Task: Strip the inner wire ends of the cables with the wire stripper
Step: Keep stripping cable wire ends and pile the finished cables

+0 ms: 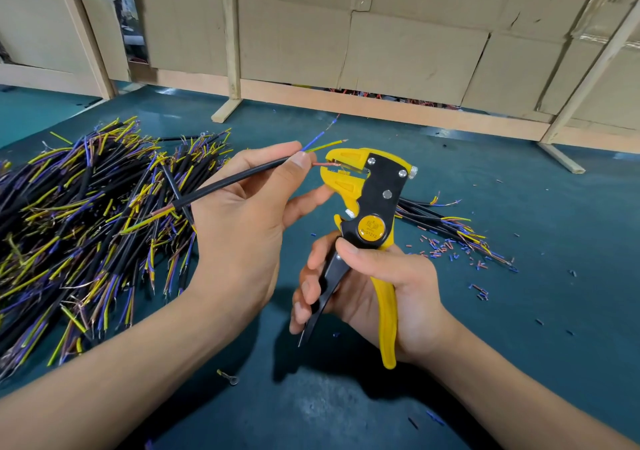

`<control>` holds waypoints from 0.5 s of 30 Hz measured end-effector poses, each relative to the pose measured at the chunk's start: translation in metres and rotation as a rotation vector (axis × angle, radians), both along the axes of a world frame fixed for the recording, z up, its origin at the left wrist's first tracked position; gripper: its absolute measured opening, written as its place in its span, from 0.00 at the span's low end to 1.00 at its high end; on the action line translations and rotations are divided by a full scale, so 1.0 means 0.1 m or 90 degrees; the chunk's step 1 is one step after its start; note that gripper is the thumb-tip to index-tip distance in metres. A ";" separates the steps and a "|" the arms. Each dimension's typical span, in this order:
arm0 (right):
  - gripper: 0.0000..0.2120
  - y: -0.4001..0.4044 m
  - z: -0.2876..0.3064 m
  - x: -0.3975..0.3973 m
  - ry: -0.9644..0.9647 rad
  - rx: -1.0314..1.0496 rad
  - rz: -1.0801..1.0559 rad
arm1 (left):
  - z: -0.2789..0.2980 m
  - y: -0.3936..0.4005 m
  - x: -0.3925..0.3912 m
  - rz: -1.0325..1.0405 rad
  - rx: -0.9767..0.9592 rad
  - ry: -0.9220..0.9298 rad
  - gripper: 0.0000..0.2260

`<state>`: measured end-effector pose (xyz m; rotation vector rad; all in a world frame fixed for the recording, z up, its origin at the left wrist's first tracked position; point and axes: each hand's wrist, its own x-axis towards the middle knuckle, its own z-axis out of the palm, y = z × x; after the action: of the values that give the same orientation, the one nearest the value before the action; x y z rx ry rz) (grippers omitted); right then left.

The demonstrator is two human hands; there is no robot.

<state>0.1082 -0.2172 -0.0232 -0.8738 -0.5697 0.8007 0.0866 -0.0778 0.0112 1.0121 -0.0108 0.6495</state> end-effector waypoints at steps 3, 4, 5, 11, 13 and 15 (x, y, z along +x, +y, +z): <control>0.12 0.00 -0.01 0.00 -0.007 -0.002 0.004 | 0.00 0.00 0.00 0.029 0.027 -0.001 0.01; 0.12 0.00 -0.01 0.00 -0.008 -0.001 0.006 | 0.00 0.00 0.00 0.034 0.033 -0.003 0.01; 0.12 0.00 -0.01 0.00 -0.009 0.000 0.007 | 0.00 0.00 0.00 0.038 0.038 -0.005 0.01; 0.13 -0.01 -0.02 0.00 -0.019 0.006 0.013 | -0.01 0.00 -0.02 0.051 0.070 -0.029 0.01; 0.13 -0.01 -0.02 0.01 -0.021 0.008 0.016 | -0.01 0.00 -0.02 0.053 0.075 -0.032 0.01; 0.12 -0.01 -0.02 0.01 -0.023 0.009 0.014 | 0.00 0.01 -0.02 0.057 0.088 -0.034 0.01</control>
<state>0.1093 -0.2184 -0.0248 -0.8718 -0.6168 0.8020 0.0845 -0.0767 0.0113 1.1335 -0.0576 0.7656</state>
